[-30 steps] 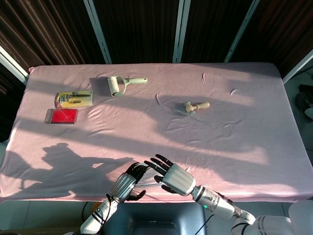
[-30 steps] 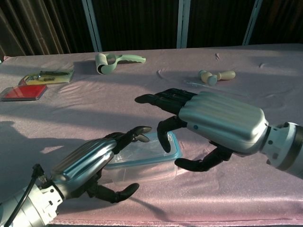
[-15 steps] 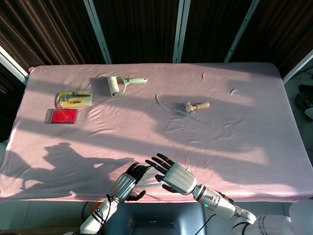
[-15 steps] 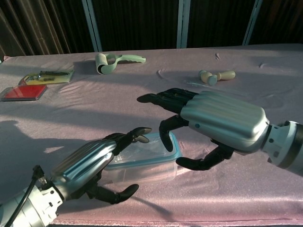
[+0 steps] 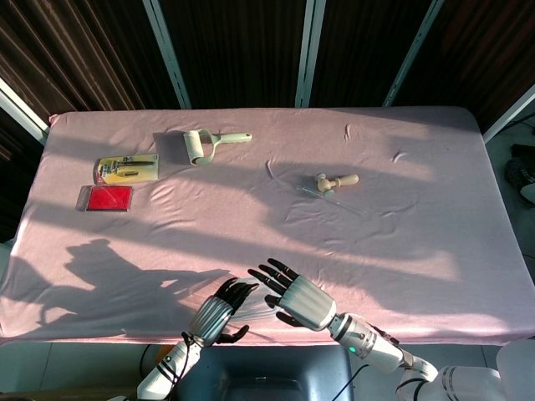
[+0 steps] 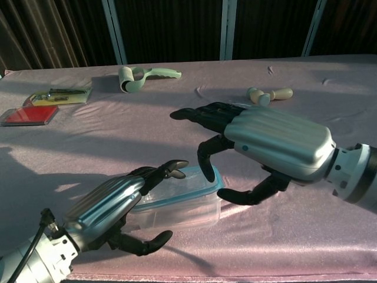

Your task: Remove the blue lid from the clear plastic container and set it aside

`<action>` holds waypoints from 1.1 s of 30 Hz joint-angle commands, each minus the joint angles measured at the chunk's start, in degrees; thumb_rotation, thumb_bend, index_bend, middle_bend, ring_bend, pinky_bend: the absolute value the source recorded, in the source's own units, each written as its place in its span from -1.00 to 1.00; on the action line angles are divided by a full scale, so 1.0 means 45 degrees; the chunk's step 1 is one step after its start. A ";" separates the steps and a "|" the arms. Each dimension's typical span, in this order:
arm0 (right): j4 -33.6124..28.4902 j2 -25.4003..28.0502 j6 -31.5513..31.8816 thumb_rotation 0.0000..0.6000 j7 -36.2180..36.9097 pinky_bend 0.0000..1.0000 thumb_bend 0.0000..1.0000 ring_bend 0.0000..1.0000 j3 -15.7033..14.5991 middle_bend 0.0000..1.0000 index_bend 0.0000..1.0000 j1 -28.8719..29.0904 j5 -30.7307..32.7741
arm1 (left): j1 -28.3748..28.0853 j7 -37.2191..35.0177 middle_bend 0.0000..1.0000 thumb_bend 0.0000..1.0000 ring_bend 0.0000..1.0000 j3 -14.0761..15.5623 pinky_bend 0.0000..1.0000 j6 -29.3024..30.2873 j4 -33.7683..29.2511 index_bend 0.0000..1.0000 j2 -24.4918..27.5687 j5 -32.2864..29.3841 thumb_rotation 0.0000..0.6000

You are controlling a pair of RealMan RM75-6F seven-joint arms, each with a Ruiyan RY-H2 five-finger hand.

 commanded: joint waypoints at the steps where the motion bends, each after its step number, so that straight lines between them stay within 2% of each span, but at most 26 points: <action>1: 0.0079 -0.0104 -0.0093 1.00 -0.0044 -1.00 -0.09 -1.00 0.0029 -0.85 0.32 0.0047 0.0045 | 0.0002 -0.0001 -0.31 -0.31 -0.47 0.0006 -0.66 0.0009 0.0018 -1.00 -0.0016 0.0023 1.00; 16: 0.0496 -0.0871 -0.0234 1.00 -0.0362 -0.99 -0.07 -1.00 0.0311 -0.81 0.36 0.0185 0.0351 | 0.0020 -0.0110 -0.32 -0.31 -0.49 -0.0023 -0.66 0.0068 0.0070 -1.00 -0.0010 0.0075 1.00; 27: 0.0934 -0.1578 -0.0036 1.00 -0.0856 -0.85 -0.05 -1.00 0.0394 -0.66 0.58 0.0067 0.0491 | -0.0030 -0.0107 -0.36 -0.31 -0.54 -0.0147 -0.67 0.0193 -0.0112 -1.00 0.0058 0.0158 1.00; 30: 0.0974 -0.1659 0.0170 1.00 -0.0823 -0.80 -0.05 -1.00 0.0392 -0.61 0.64 0.0029 0.0406 | -0.0025 -0.0182 -0.53 -0.32 -0.65 -0.0176 -0.68 0.0244 -0.0124 -1.00 0.0063 0.0163 1.00; 32: 0.1017 -0.1671 0.0271 1.00 -0.0905 -0.78 -0.05 -0.99 0.0373 -0.59 0.68 0.0001 0.0351 | -0.0059 -0.0393 -0.86 -0.33 -0.88 -0.0168 -0.73 0.0168 -0.0171 -1.00 0.0119 0.0138 1.00; 33: 0.1018 -0.1664 0.0293 1.00 -0.0920 -0.78 -0.05 -0.99 0.0370 -0.59 0.68 -0.0012 0.0354 | -0.0072 -0.0450 -0.93 -0.34 -0.94 -0.0177 -0.75 0.0131 -0.0191 -1.00 0.0142 0.0111 1.00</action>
